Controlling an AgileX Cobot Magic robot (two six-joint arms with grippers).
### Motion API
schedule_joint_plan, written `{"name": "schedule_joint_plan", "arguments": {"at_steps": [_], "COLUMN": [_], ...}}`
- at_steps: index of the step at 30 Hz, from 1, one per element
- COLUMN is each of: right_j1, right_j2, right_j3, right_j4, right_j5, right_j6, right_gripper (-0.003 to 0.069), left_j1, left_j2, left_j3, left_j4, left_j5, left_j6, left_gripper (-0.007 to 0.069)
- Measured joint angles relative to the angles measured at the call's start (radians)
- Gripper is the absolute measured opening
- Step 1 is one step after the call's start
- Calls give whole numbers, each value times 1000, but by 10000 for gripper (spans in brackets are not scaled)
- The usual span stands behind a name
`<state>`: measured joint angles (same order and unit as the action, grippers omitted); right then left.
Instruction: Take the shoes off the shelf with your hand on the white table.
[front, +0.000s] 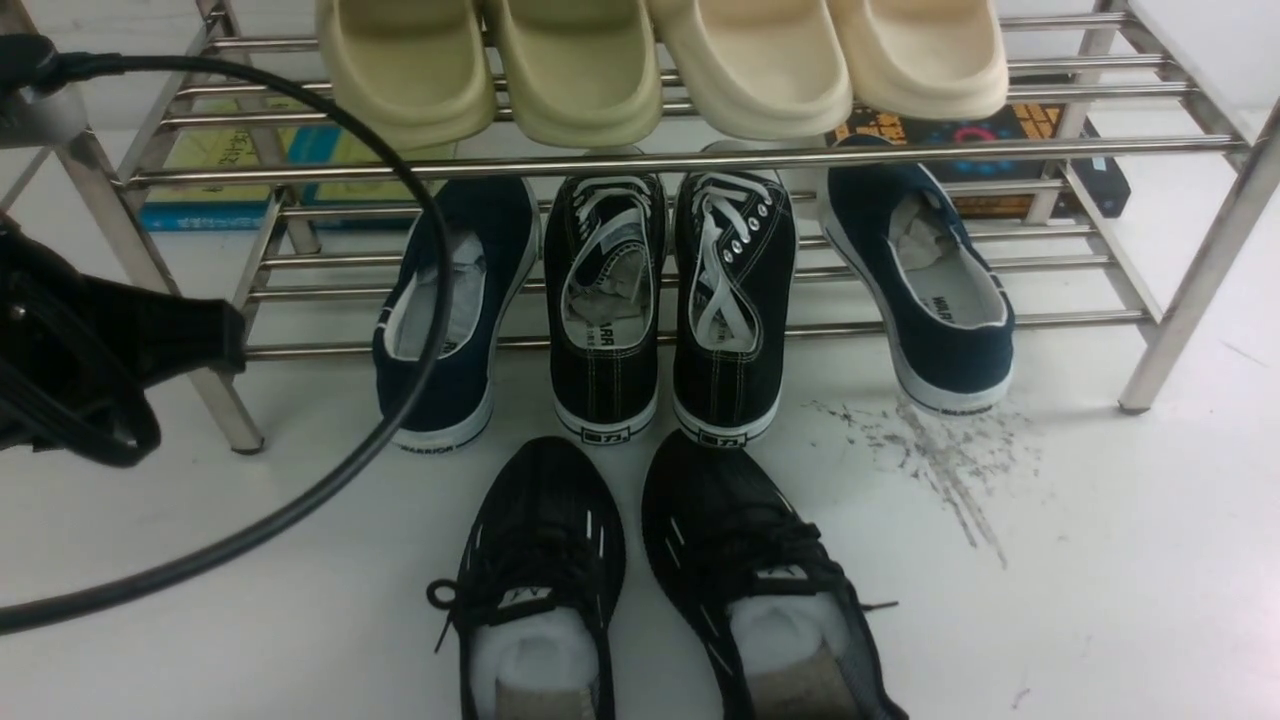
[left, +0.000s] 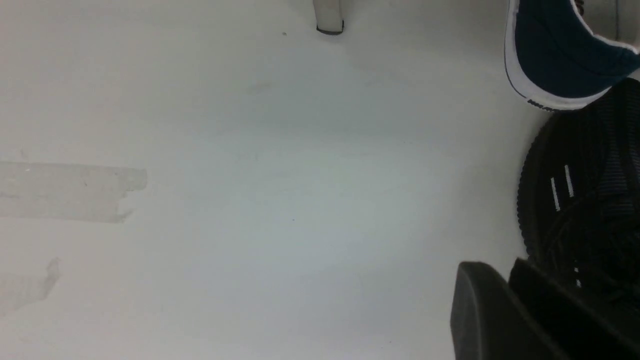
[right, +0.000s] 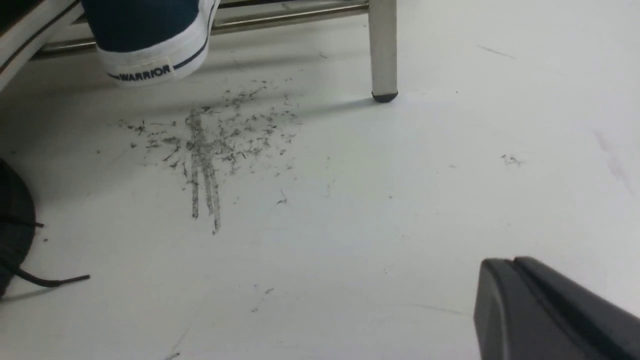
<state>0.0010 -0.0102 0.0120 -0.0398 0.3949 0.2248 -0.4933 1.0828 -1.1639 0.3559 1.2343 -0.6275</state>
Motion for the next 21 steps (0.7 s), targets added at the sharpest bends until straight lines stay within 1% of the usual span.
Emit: {"name": "schedule_joint_plan", "arguments": {"at_steps": [5, 8, 16, 21], "right_j1": [-18, -18, -18, -18], "right_j2": [0, 0, 0, 0], "right_j3": [0, 0, 0, 0], "right_j4": [12, 15, 15, 15], "right_j5": [2, 2, 2, 2], "right_j6": [0, 0, 0, -2], "right_gripper": [18, 20, 29, 36], "left_j1": [0, 0, 0, 0], "left_j2": [-4, -19, -174, -253], "left_j3": [0, 0, 0, 0], "left_j4": [13, 17, 142, 170], "left_j5": [0, 0, 0, 0], "left_j6": [0, 0, 0, 1], "left_gripper": [24, 15, 15, 15]}}
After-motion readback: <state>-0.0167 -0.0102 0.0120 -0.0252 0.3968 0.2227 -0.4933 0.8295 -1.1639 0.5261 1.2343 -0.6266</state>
